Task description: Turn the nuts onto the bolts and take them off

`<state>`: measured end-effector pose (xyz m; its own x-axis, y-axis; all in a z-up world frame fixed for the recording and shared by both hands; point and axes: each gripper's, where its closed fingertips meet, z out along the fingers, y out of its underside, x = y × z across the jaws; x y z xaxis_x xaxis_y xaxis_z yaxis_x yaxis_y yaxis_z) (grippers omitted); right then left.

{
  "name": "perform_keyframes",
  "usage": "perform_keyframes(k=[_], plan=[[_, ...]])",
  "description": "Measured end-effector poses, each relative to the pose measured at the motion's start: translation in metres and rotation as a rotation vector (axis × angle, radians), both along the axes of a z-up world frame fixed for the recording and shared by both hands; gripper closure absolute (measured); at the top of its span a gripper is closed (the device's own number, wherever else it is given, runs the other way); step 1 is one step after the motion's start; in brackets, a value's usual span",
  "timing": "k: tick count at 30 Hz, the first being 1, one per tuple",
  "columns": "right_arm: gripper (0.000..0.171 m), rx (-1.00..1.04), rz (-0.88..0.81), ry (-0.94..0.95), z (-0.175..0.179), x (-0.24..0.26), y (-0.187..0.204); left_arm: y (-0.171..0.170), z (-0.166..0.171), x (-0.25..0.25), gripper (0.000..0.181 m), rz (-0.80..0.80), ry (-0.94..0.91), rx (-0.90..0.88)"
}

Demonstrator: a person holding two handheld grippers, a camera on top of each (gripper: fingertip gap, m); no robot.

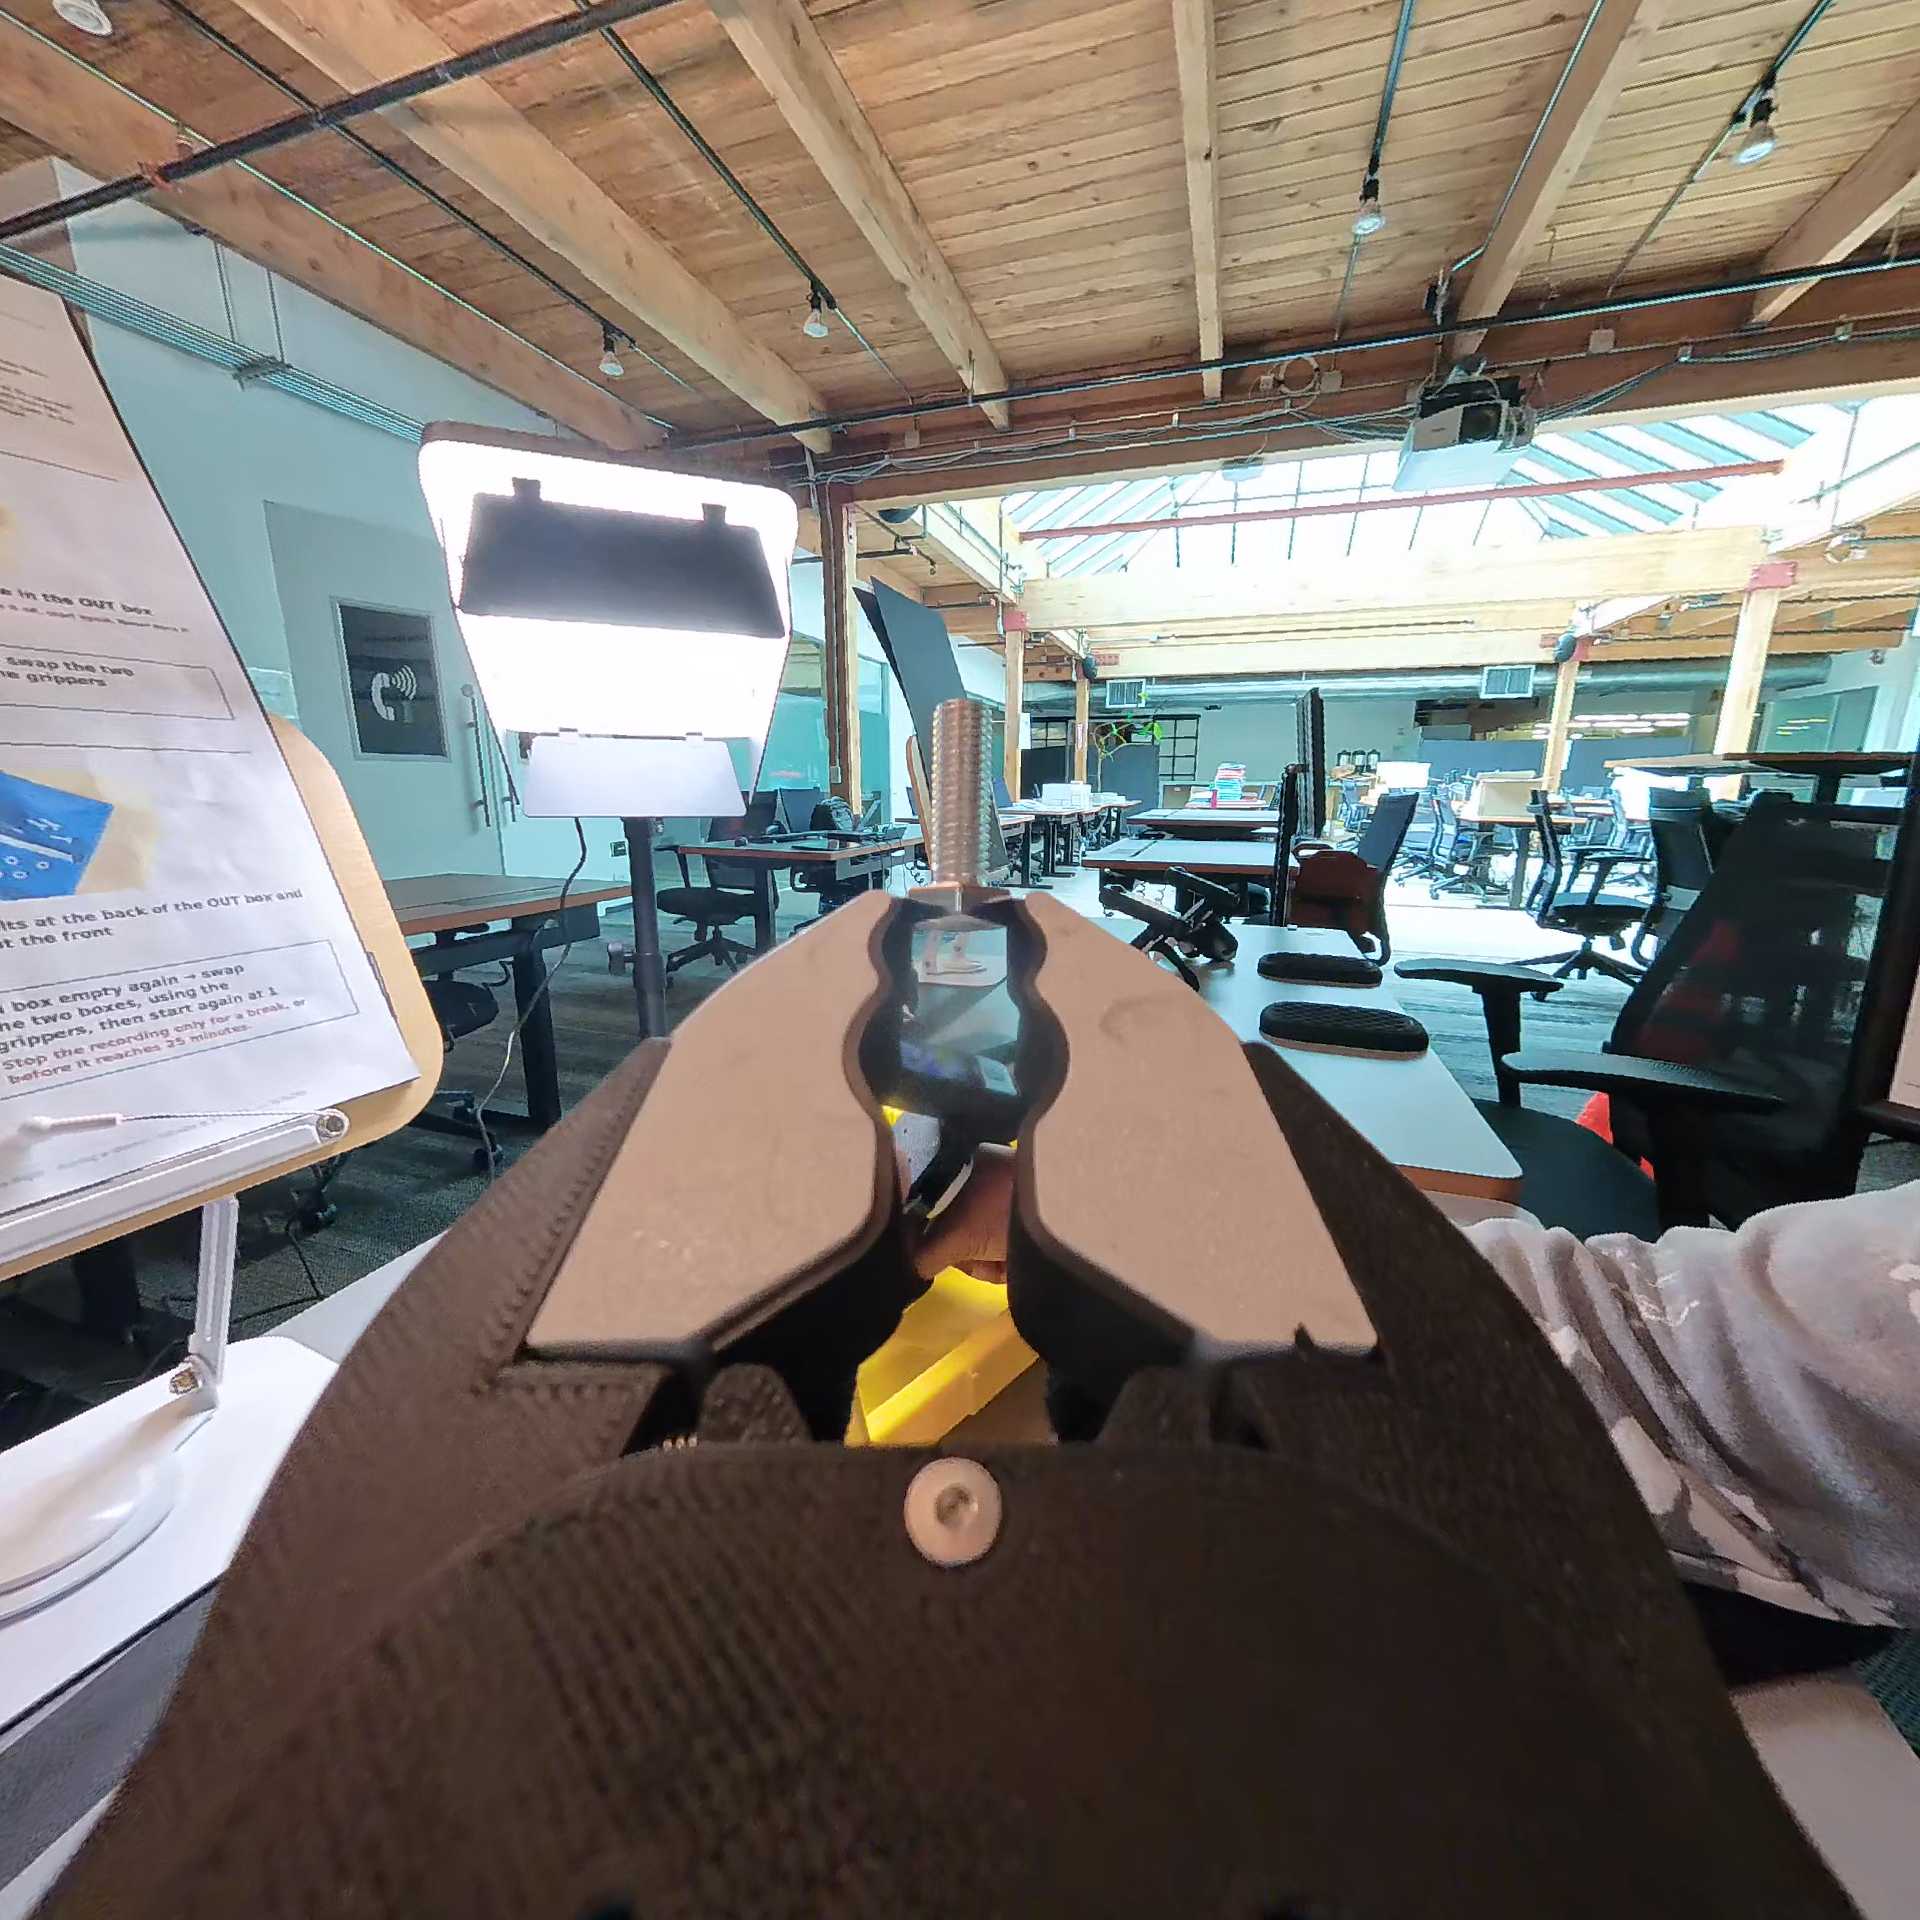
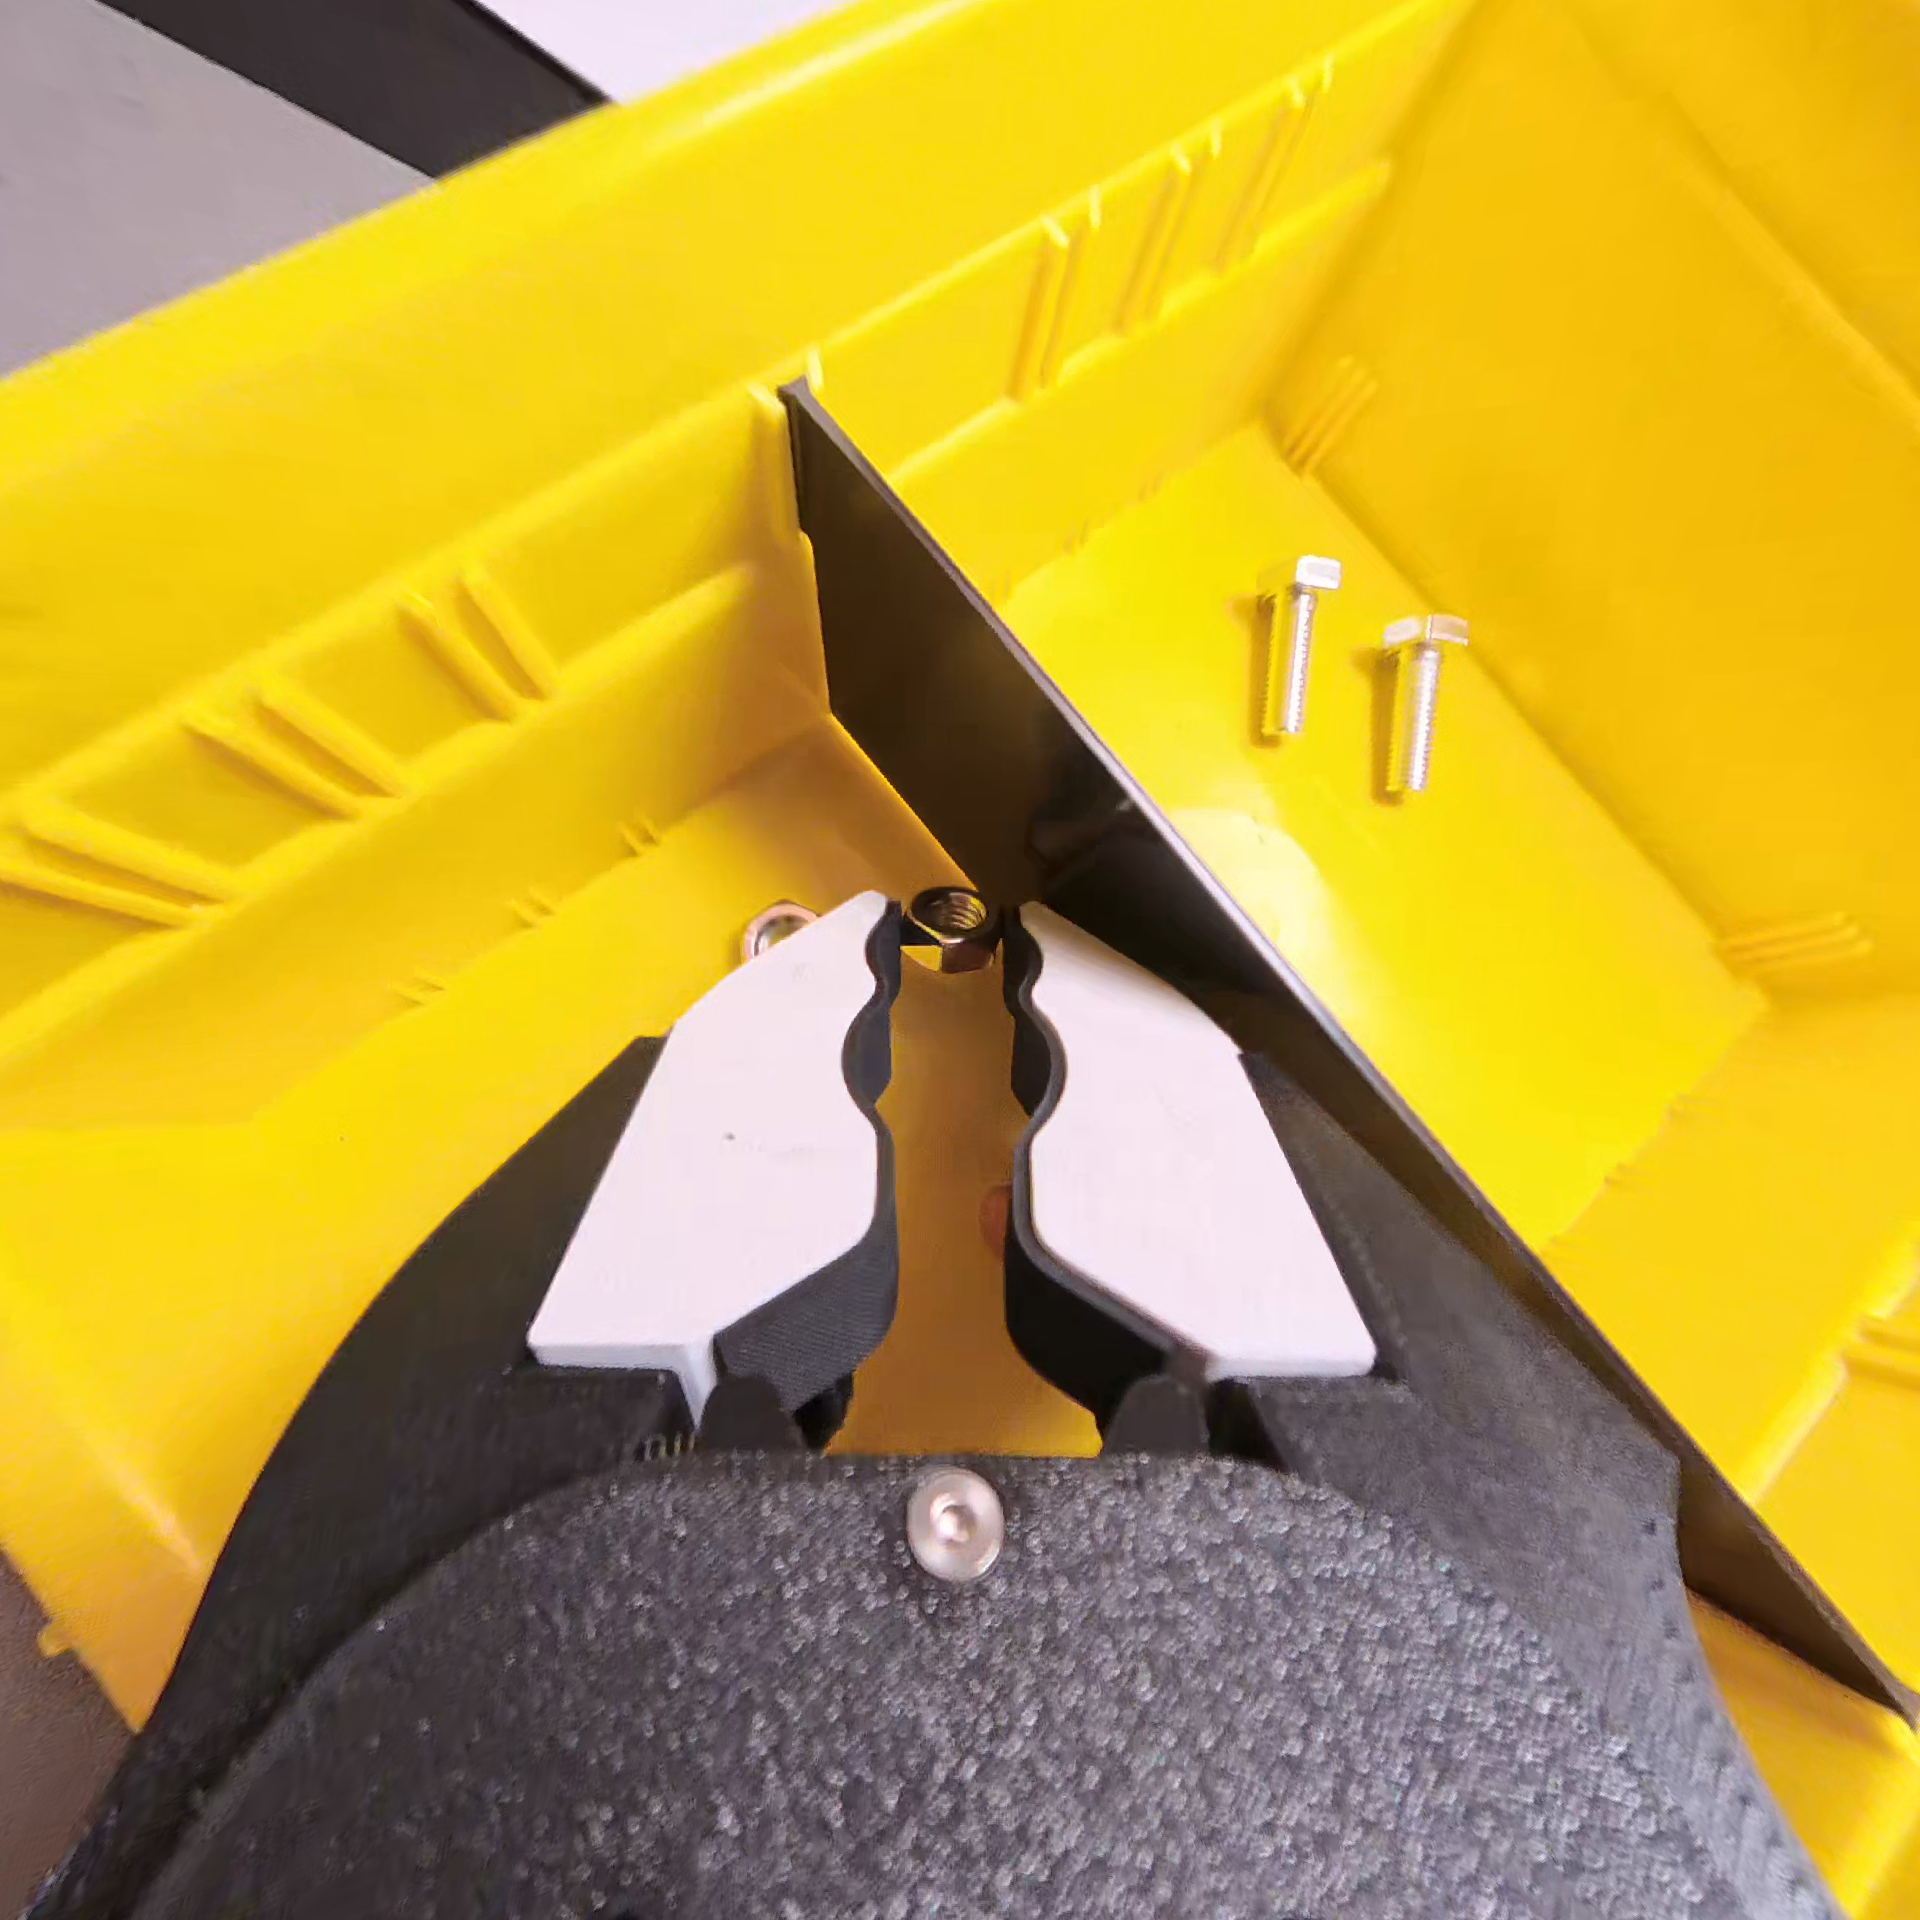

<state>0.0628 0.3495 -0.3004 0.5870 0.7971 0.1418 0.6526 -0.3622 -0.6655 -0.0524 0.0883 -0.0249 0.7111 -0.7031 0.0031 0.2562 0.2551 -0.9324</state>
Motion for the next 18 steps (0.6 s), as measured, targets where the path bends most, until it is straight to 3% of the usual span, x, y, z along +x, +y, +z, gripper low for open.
perform_keyframes(k=[6,10,13,18], plan=[[0.152,-0.048,-0.034,-0.139,-0.015,0.015,-0.005,0.0,0.002,-0.002,0.163,0.004,0.006,0.002],[0.138,-0.073,-0.037,-0.176,-0.008,0.021,-0.013,0.002,-0.002,0.0,0.163,0.001,0.016,-0.015],[0.138,0.014,-0.034,-0.086,0.029,0.015,-0.013,0.007,-0.008,0.0,0.164,-0.001,0.033,-0.052],[0.14,0.241,0.148,0.255,0.138,-0.017,-0.045,0.023,-0.036,0.005,0.163,-0.024,0.116,-0.214]])
